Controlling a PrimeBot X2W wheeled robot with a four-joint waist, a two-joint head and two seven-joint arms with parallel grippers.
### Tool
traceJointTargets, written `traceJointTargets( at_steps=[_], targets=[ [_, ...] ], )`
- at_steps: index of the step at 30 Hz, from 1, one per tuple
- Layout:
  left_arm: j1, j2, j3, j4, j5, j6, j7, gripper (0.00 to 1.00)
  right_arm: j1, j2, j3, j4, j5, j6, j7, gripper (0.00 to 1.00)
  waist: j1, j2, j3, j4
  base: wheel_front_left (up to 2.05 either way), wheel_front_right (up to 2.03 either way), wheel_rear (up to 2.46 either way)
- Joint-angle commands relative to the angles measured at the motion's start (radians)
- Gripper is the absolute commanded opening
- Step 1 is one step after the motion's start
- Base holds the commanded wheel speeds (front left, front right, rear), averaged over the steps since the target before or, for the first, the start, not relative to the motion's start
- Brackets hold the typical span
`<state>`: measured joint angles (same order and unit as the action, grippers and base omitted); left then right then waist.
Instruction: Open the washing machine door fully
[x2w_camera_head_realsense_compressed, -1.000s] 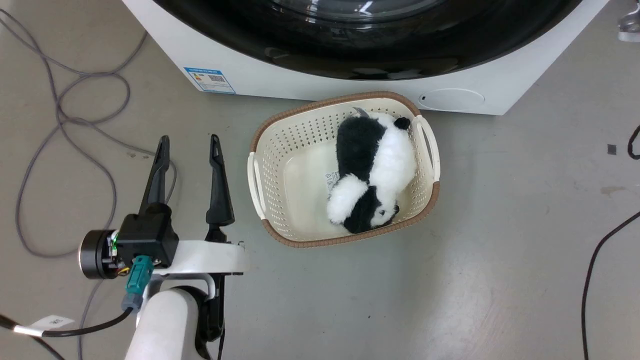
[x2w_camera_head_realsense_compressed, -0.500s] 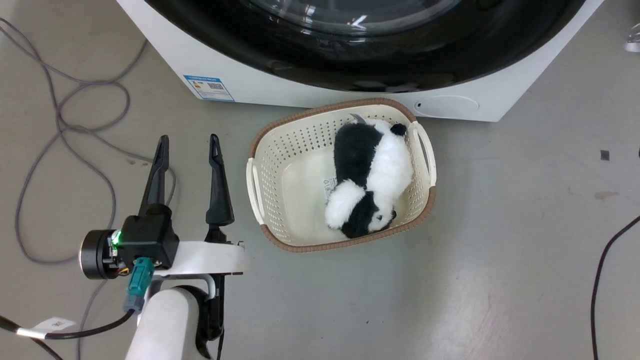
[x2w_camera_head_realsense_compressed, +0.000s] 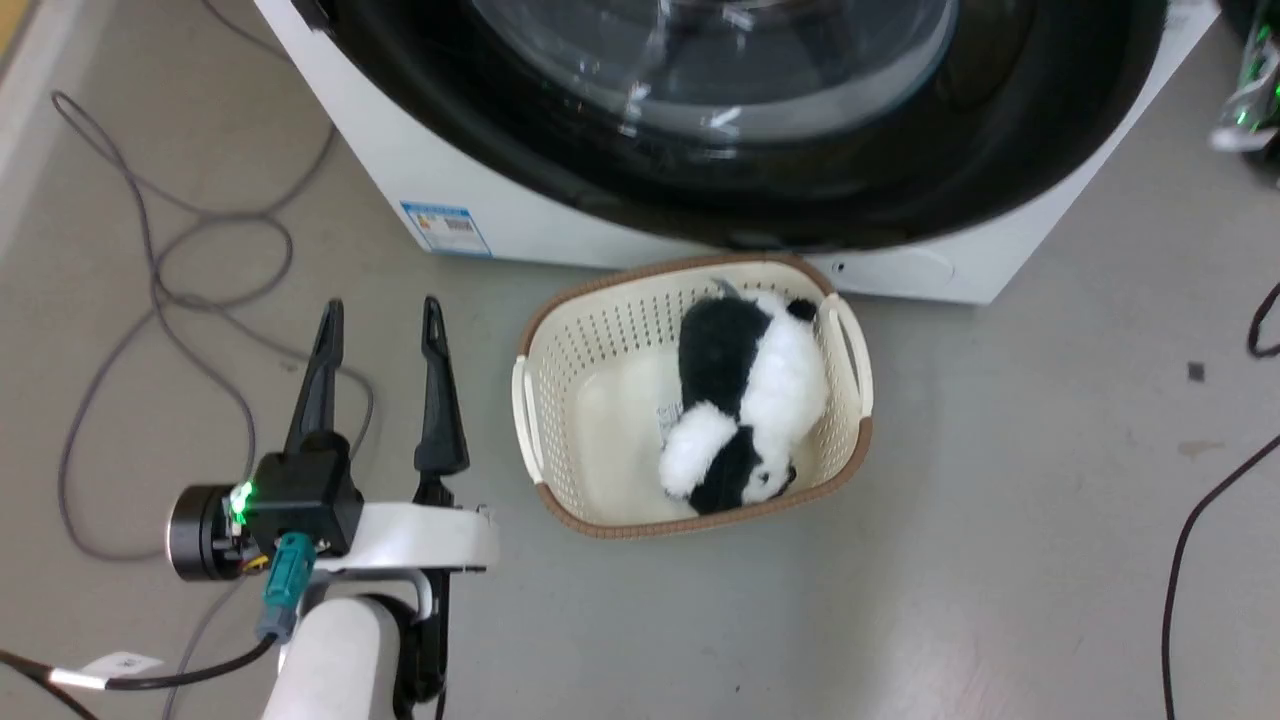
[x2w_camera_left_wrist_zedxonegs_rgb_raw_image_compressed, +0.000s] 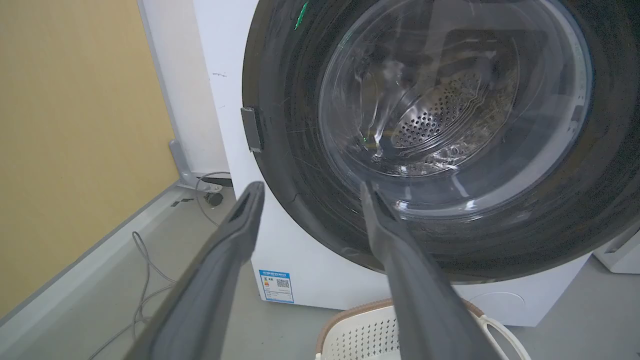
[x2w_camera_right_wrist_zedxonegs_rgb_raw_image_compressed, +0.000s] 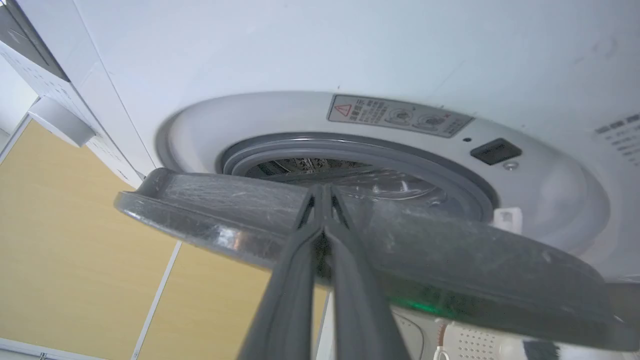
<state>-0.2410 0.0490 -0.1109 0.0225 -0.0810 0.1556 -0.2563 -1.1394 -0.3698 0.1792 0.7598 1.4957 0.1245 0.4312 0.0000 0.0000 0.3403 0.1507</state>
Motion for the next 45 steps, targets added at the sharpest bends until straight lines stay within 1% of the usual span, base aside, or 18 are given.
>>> traceJointTargets(
  at_steps=[1,5,12,26,34,39,45],
  targets=[
    [0.016,0.001,0.004,0.003,0.006,0.000,-0.006,1.00,0.033,0.007,0.017,0.001,-0.002,0.006,0.013,0.00,0.0000,0.0000,-0.024,-0.003,0.00,0.00,0.00],
    [0.031,0.001,0.006,0.011,0.004,-0.004,-0.006,1.00,0.066,0.006,0.036,0.003,-0.005,0.006,0.032,0.00,0.0000,0.0000,-0.053,-0.005,0.00,0.00,0.00],
    [0.080,0.001,0.016,0.020,0.002,-0.006,-0.006,1.00,0.178,0.023,0.066,-0.049,0.003,0.006,0.028,0.00,0.0000,0.0000,-0.129,-0.018,0.00,0.00,0.00],
    [0.153,0.001,0.031,0.034,0.005,-0.014,-0.006,1.00,0.365,0.054,0.065,-0.181,0.040,0.006,-0.034,0.00,0.0000,0.0000,-0.230,-0.031,0.00,0.00,0.00],
    [0.180,0.001,0.046,0.040,0.008,-0.021,-0.006,1.00,0.459,0.073,0.090,-0.249,0.060,0.006,-0.010,0.00,0.0000,0.0000,-0.263,-0.042,0.00,0.00,0.00],
    [0.189,0.001,0.048,0.043,0.013,-0.027,-0.006,1.00,0.529,0.091,0.105,-0.336,0.086,0.006,0.020,0.00,0.0000,0.0000,-0.277,-0.038,0.00,0.00,0.00],
    [0.201,0.001,0.053,0.047,0.020,-0.033,-0.006,1.00,0.639,0.111,0.127,-0.497,0.103,0.006,0.042,0.00,0.0000,0.0000,-0.283,-0.033,0.00,0.00,0.00]
  ],
)
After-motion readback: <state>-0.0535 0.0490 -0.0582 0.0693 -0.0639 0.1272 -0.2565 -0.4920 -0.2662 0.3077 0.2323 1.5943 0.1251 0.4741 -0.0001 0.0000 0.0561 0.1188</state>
